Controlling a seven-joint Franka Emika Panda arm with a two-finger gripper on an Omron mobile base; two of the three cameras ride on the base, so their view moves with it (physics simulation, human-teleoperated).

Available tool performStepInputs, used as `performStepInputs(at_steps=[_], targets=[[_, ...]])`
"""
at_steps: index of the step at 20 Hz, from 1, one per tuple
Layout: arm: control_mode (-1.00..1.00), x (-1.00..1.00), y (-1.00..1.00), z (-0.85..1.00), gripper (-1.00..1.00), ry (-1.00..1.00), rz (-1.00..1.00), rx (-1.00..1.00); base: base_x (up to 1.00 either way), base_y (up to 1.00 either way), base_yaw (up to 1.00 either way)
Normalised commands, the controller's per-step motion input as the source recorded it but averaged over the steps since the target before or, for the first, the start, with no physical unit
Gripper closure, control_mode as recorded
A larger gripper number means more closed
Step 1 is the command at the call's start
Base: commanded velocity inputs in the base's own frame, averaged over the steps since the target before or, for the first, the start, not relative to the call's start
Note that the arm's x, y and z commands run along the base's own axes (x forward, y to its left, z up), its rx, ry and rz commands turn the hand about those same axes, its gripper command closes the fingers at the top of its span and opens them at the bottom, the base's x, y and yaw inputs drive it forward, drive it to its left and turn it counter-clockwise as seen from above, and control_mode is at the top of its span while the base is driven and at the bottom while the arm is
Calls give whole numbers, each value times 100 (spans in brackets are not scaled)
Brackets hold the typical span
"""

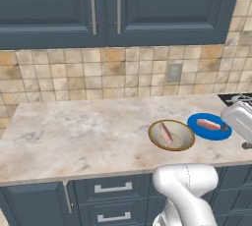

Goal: Place one of the steaks on the plate and the other in the bowl. Then place the bowl in the fridge.

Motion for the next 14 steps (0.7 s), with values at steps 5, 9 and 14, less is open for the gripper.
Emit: performStepInputs(at_steps=[5, 9, 14], targets=[[-100, 10, -21, -67, -100, 9, -5, 31, 0, 0, 0], [-100, 46, -8, -46, -100, 0, 0, 20, 0, 0, 0], [-100, 57, -15, -36, -100, 0, 0, 8, 0, 0, 0]])
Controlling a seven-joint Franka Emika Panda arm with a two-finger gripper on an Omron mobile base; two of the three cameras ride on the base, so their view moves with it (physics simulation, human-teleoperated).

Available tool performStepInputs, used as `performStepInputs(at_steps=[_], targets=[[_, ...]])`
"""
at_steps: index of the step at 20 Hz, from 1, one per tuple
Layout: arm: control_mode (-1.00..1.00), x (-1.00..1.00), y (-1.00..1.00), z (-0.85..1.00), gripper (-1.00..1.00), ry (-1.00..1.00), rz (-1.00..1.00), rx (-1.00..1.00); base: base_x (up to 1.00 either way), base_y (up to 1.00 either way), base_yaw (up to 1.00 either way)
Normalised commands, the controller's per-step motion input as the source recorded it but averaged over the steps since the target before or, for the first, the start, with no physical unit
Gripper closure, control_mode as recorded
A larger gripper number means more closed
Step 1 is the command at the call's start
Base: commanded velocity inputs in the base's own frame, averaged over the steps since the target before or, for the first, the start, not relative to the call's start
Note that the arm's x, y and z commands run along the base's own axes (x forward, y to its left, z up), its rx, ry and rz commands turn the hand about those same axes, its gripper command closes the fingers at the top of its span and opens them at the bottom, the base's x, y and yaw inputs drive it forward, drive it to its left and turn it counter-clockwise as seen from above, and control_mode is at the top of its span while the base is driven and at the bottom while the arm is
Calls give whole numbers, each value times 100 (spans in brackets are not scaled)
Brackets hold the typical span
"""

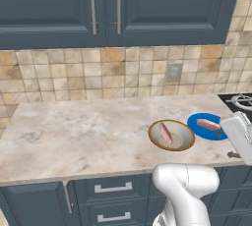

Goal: Place one of the steaks on the plate and the other in the bowl. Then place the bowl in the fridge.

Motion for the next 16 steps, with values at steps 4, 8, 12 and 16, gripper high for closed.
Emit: performStepInputs(at_steps=[4, 8, 12, 16], targets=[[-100, 62, -3, -20, -100, 0, -3, 0, 0, 0, 0], [-100, 58, 2, -33, -100, -2, -18, -1, 0, 0, 0], [-100, 51, 1, -46, -100, -1, -17, -4, 0, 0, 0], [-100, 40, 0, -26, -100, 2, -8, -2, 0, 0, 0]])
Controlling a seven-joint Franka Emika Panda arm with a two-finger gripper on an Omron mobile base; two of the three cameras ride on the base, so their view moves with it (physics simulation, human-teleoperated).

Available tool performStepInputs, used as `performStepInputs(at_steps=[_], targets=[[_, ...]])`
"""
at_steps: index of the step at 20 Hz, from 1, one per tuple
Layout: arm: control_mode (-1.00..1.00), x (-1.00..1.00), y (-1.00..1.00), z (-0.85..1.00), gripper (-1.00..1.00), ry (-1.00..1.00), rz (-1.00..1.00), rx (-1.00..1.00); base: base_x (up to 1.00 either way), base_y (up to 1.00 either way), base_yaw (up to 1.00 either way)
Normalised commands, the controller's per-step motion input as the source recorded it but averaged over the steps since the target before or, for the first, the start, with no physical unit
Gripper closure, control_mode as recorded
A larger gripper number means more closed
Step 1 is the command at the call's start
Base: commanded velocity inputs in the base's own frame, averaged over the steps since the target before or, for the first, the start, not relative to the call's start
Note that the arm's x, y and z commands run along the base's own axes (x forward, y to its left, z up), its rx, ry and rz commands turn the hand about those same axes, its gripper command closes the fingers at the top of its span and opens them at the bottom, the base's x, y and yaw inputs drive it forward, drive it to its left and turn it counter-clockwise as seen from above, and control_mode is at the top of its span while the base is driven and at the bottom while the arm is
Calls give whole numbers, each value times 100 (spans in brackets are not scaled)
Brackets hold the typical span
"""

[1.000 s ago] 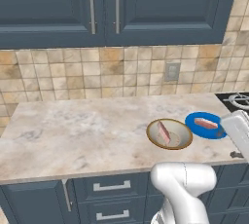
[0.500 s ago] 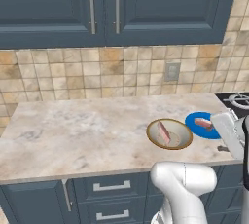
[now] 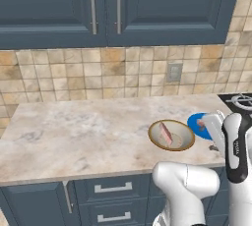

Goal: Place one of the steaks on the plate and the other in the bowl. Then place the bowl in the fridge.

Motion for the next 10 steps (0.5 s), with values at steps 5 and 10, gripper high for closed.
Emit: performStepInputs(at_steps=[5, 10], targets=[[-100, 24, -5, -13, -100, 1, -1, 0, 0, 0, 0], [-100, 12, 0, -15, -100, 0, 0, 0, 0, 0, 0]])
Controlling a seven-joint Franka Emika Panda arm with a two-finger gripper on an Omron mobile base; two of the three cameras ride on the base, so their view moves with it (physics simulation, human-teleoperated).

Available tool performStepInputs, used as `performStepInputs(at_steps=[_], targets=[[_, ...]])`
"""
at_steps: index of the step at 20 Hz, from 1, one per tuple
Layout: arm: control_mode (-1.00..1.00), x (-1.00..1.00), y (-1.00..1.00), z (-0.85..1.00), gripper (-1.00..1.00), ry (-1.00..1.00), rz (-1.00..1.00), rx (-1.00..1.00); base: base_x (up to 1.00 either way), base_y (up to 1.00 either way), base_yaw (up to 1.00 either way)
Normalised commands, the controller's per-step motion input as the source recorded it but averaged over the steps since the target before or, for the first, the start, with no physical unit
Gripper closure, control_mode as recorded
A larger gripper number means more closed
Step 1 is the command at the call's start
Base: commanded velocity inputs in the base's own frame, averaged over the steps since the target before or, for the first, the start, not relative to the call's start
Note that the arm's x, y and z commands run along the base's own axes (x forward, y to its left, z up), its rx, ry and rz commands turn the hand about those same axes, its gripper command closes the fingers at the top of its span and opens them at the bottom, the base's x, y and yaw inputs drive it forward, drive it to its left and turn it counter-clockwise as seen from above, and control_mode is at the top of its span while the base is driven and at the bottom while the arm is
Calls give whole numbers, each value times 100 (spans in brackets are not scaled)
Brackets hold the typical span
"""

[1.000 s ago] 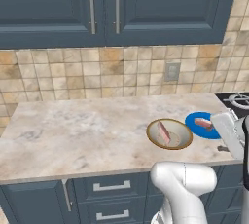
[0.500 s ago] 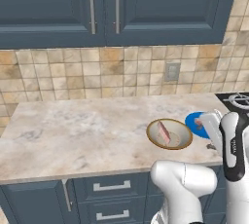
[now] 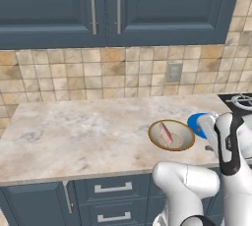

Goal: Place one of the steaks on the plate and the other in the bowl. Then place the bowl in the fridge.

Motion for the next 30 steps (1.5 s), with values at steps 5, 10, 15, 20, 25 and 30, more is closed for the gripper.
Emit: performStepInputs(at_steps=[5, 10, 15, 20, 25, 30], targets=[[-100, 20, -1, -26, -100, 0, 0, 0, 0, 0, 0], [-100, 31, 0, -31, -100, 0, 0, 0, 0, 0, 0], [-100, 37, 0, -22, -100, 0, 0, 0, 0, 0, 0], [-100, 30, 0, -24, -100, 0, 0, 0, 0, 0, 0], [-100, 11, -1, -25, -100, 0, 0, 0, 0, 0, 0], [-100, 7, 0, -20, -100, 0, 0, 0, 0, 0, 0]])
